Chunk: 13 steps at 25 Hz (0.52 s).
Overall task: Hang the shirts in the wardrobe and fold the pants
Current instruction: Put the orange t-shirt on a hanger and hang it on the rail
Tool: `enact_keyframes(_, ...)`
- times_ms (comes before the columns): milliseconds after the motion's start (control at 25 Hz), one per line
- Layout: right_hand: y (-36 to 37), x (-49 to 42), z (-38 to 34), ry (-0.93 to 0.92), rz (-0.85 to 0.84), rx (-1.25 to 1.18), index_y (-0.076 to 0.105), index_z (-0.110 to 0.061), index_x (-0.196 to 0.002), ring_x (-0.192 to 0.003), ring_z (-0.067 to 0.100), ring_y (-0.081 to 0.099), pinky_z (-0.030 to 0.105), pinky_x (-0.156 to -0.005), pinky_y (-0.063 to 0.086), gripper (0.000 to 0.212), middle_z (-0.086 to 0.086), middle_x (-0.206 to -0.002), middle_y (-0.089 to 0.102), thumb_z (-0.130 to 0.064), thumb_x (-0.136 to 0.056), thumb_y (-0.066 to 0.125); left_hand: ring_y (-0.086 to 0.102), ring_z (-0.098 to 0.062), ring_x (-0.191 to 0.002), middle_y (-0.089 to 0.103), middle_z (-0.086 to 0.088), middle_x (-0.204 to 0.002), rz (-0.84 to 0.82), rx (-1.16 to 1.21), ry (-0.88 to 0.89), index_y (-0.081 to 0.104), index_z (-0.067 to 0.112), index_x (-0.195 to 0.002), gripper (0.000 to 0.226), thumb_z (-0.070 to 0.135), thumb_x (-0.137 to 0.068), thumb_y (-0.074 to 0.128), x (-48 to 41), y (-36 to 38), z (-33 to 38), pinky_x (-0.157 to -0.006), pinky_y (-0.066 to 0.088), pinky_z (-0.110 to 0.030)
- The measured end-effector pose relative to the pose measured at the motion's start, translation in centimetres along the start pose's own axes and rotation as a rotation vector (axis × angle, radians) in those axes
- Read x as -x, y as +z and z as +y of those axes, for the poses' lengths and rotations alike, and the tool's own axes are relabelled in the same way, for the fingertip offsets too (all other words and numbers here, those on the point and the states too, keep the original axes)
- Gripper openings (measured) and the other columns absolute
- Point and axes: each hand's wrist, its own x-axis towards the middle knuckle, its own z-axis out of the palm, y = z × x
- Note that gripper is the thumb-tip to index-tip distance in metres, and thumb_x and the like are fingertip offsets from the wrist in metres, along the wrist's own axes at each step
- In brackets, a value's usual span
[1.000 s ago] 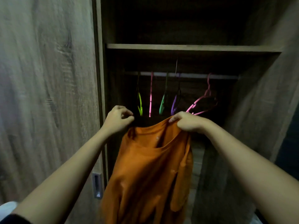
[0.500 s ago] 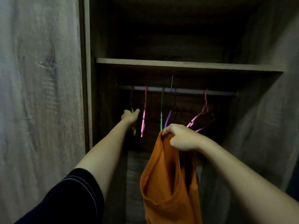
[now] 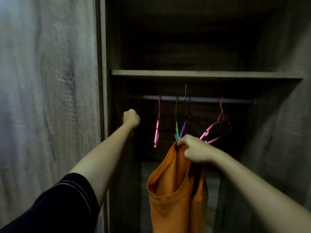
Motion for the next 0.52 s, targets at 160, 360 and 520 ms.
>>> enact_keyframes(160, 0.1, -0.3, 0.0, -0.009, 0.055, -0.043, 0.050, -0.014, -0.131, -0.133, 0.019, 0.035, 0.026, -0.111, 0.029, 0.057, 0.004, -0.139, 0.040, 0.001, -0.077, 0.043, 0.054, -0.014, -0.063, 0.051, -0.003, -0.072, 0.052, 0.004, 0.032, 0.055, 0.003, -0.093, 0.013, 0.010, -0.095, 0.044, 0.9, 0.1, 1.0, -0.051, 0.042, -0.023)
enact_keyframes(360, 1.9, -0.3, 0.2, 0.017, 0.122, -0.065, 0.048, -0.010, -0.132, -0.131, 0.021, 0.040, 0.025, -0.110, 0.031, 0.059, 0.007, -0.138, 0.041, 0.000, -0.075, 0.051, 0.063, -0.028, -0.079, 0.062, -0.013, -0.089, 0.068, 0.030, 0.103, 0.057, 0.004, -0.100, 0.027, 0.024, -0.097, 0.038, 7.2, -1.6, -1.4, -0.065, 0.052, -0.038)
enact_keyframes(520, 4.3, -0.4, 0.3, 0.052, 0.161, -0.047, 0.049, -0.011, -0.131, -0.130, 0.024, 0.041, 0.033, -0.110, 0.034, 0.058, 0.008, -0.136, 0.043, -0.002, -0.073, 0.053, 0.060, -0.038, -0.088, 0.062, -0.017, -0.095, 0.120, -0.171, 0.197, 0.052, 0.006, -0.106, 0.033, 0.030, -0.101, 0.031, 15.2, -4.3, -4.5, -0.069, 0.046, -0.041)
